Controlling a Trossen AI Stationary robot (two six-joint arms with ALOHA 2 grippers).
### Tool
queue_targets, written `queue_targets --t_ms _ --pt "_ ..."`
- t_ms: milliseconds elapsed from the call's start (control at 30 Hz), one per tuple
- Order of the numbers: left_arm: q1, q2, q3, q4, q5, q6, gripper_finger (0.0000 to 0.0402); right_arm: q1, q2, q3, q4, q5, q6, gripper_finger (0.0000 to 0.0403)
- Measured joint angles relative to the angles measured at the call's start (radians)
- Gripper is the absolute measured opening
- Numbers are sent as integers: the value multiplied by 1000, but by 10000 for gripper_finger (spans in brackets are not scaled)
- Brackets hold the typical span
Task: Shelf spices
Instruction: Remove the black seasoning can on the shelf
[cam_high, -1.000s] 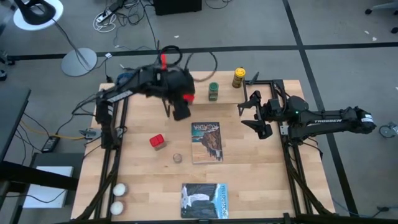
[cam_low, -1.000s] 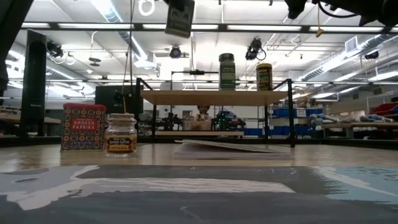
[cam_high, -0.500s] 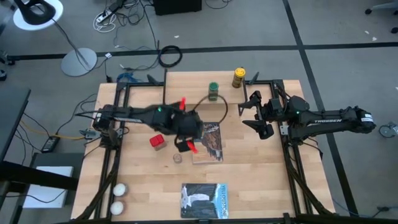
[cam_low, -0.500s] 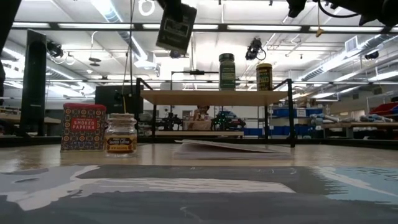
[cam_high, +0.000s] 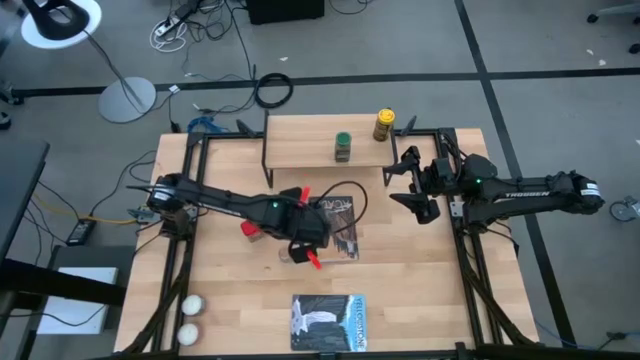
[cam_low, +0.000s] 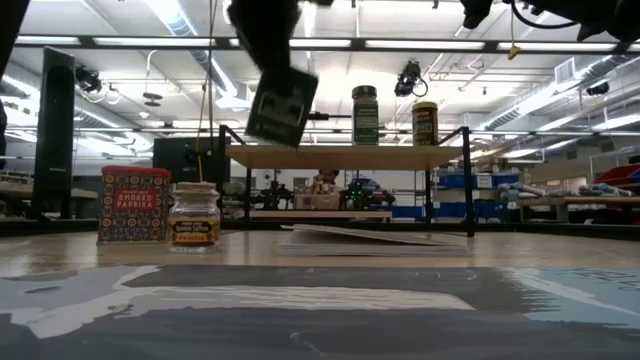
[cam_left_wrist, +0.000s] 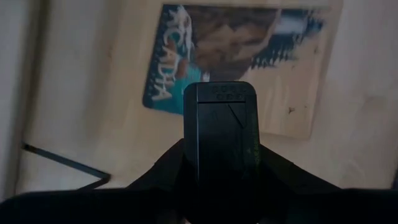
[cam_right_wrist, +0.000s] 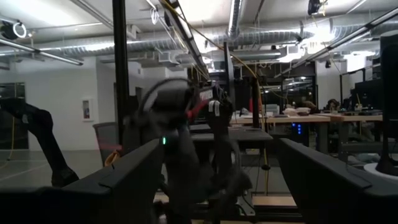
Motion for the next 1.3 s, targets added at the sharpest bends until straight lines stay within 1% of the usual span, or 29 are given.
queue_targets --t_ms 167,400,600,667,767,833,967,1100,1300 --pt "-1 0 -95 28 4 -30 123 0 0 0 -1 0 0 316" --pt "-1 -44 -231 193 40 -42 123 0 0 0 -1 0 0 316" --pt "-1 -149 -375 273 38 -99 123 0 0 0 -2 0 0 316" --pt "-1 -188 -431 290 22 -122 123 0 0 0 -1 0 0 316" --pt "4 -239 -515 360 17 -131 123 0 0 0 1 0 -1 316" --pt "10 -262 -567 410 27 -131 123 0 0 0 1 0 -1 316" --pt "21 -262 -657 488 55 -131 123 0 0 0 0 0 -1 316" --pt "32 -262 -726 581 51 -129 123 0 0 0 1 0 -1 316" --pt "41 -262 -757 641 50 -121 128 0 0 0 4 0 -1 316"
